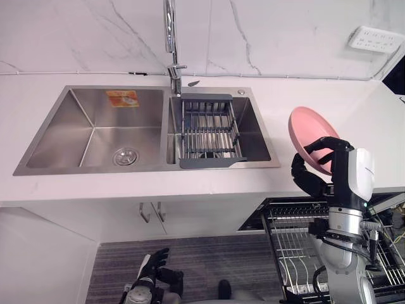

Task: Walk over to the sink, pick up the cup, carry it to the dishwasher, place the cup inside the dishwasher, then close the dishwasher door

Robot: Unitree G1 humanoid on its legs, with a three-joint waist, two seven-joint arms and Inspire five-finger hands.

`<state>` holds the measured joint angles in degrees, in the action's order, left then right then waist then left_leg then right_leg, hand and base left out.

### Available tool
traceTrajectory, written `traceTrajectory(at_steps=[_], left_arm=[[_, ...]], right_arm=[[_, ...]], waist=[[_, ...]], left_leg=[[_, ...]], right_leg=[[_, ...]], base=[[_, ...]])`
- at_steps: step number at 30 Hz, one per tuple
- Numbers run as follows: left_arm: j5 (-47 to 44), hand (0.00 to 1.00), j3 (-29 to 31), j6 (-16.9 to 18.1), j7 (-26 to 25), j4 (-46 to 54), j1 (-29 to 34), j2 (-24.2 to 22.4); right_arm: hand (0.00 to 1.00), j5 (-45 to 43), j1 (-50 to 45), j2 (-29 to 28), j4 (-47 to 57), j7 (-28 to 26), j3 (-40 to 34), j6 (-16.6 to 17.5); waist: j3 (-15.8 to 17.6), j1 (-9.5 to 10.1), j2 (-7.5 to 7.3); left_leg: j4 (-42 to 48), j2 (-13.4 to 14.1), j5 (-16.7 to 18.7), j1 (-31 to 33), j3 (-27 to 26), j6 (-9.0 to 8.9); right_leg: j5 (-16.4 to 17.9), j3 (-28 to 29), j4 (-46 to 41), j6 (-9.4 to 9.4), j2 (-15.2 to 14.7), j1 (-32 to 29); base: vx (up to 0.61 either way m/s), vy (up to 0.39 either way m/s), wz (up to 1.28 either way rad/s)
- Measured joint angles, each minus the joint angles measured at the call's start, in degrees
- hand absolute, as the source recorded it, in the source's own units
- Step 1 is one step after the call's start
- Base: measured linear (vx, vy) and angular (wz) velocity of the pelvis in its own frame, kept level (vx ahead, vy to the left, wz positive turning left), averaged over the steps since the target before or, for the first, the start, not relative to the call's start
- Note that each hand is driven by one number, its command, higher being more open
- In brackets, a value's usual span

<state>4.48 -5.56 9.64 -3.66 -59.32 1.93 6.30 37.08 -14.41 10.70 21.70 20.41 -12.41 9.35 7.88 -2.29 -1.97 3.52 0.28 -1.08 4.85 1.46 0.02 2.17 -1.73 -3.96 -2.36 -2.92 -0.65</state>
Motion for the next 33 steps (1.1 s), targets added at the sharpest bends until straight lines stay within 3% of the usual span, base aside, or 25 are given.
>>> traceTrajectory(at_steps=[3,7,12,14,15,18,19,20,21,24,26,33], left_arm=[[0.0,0.90,-0.2,0.1,-0.2,0.0,-0.1,-0.6],[0.0,0.90,-0.5,0.2,-0.1,0.3,-0.1,-0.6],[-0.1,0.90,1.0,0.5,-0.4,1.0,-0.1,-0.6],[-0.4,0.90,2.0,0.6,-0.6,1.2,-0.2,-0.5],[-1.0,0.90,2.2,0.6,-1.0,1.0,-0.7,-0.6],[-1.8,0.90,3.0,0.5,-1.3,1.0,-1.0,-0.3],[-1.9,0.90,3.0,0.5,-1.3,1.2,-1.0,-0.1],[-1.8,0.90,3.0,0.5,-1.3,1.4,-1.0,0.1],[-1.7,0.90,2.9,0.5,-1.3,1.0,-0.9,-0.2],[-1.7,0.90,2.8,0.6,-1.2,0.3,-0.4,-0.8],[-1.5,0.90,2.7,0.6,-1.2,0.1,-0.4,-0.8],[-1.0,0.90,0.4,0.7,-1.0,0.1,0.7,-1.1]], right_arm=[[0.30,0.0,0.2,0.4,0.1,0.2,0.0,-0.1],[0.30,-0.1,-0.1,0.3,-0.1,0.4,0.0,-0.9],[0.30,0.4,3.1,0.2,-2.8,0.4,1.1,-3.3],[0.30,0.6,5.2,0.3,-4.6,0.4,1.6,-4.8],[0.30,0.9,6.3,0.5,-5.8,0.4,1.8,-5.1],[0.30,2.5,7.5,1.1,-7.9,0.2,4.0,-5.4],[0.30,3.2,7.6,1.7,-8.4,-0.1,4.7,-5.0],[0.30,3.4,7.7,2.3,-8.7,-0.1,5.0,-4.8],[0.30,3.7,8.1,3.9,-10.3,-0.2,5.3,-4.5],[0.30,3.6,8.0,6.0,-13.5,-0.3,4.7,-5.3],[0.30,3.6,7.4,6.5,-13.9,-0.3,3.7,-5.4],[0.30,2.4,4.1,6.6,-14.7,-0.3,2.4,-5.4]], waist=[[0.7,0.02,1.28],[0.8,-0.54,1.41],[2.1,-0.12,0.86],[3.4,-0.16,0.89],[4.2,0.13,1.06],[4.6,0.45,0.52],[4.3,0.88,-0.04],[4.2,1.23,-0.27],[4.1,1.19,0.82],[3.0,1.12,2.22],[2.8,0.98,2.29],[1.6,0.01,3.25]], left_leg=[[3.8,-0.1,2.3,1.0,-0.3,-0.59],[4.7,-0.4,2.8,2.2,-1.0,0.07],[9.2,0.8,6.4,2.5,-9.9,1.80],[11.7,2.1,7.9,2.7,-13.7,2.58],[12.2,3.4,8.3,2.5,-16.4,3.15],[12.2,4.9,9.6,1.6,-21.2,3.00],[12.8,4.9,10.4,1.2,-22.7,2.32],[13.4,4.8,10.9,1.2,-23.2,2.04],[13.8,4.7,10.6,1.1,-21.4,1.10],[10.8,4.6,9.8,0.1,-18.8,0.51],[9.5,4.5,9.2,-0.1,-18.2,0.28],[6.2,2.8,8.1,-3.9,-15.6,0.14]], right_leg=[[2.2,1.8,-3.9,-0.19,0.1,-2.2],[2.2,5.6,-4.8,-0.35,0.7,-5.1],[-0.7,15.4,-4.5,-1.90,2.2,-7.8],[-0.1,12.0,-4.1,0.95,0.8,-8.3],[1.0,5.9,-7.0,2.88,-0.9,-9.4],[3.9,-3.8,-19.3,2.23,-4.1,-11.2],[5.9,-4.8,-17.0,1.62,-4.5,-9.0],[6.6,-4.7,-14.0,0.24,-4.5,-7.9],[4.7,-4.1,-10.9,-0.72,-3.4,-6.8],[1.0,-2.1,-4.8,-0.44,-1.2,-5.0],[-0.7,-1.8,-2.0,-0.46,-0.6,-4.0],[-1.4,-2.0,2.1,-1.11,-1.3,0.8]], base=[[-0.08,0.001,-0.25],[-0.03,0.016,-0.50],[0.01,0.078,-1.08],[-0.05,0.072,-1.09],[-0.09,0.087,-1.05],[-0.05,0.038,-0.88],[0.01,-0.039,-0.74],[0.01,-0.068,-0.71],[0.03,-0.049,-0.51],[0.07,-0.039,-0.45],[0.09,-0.024,-0.23],[0.06,0.020,0.03]])
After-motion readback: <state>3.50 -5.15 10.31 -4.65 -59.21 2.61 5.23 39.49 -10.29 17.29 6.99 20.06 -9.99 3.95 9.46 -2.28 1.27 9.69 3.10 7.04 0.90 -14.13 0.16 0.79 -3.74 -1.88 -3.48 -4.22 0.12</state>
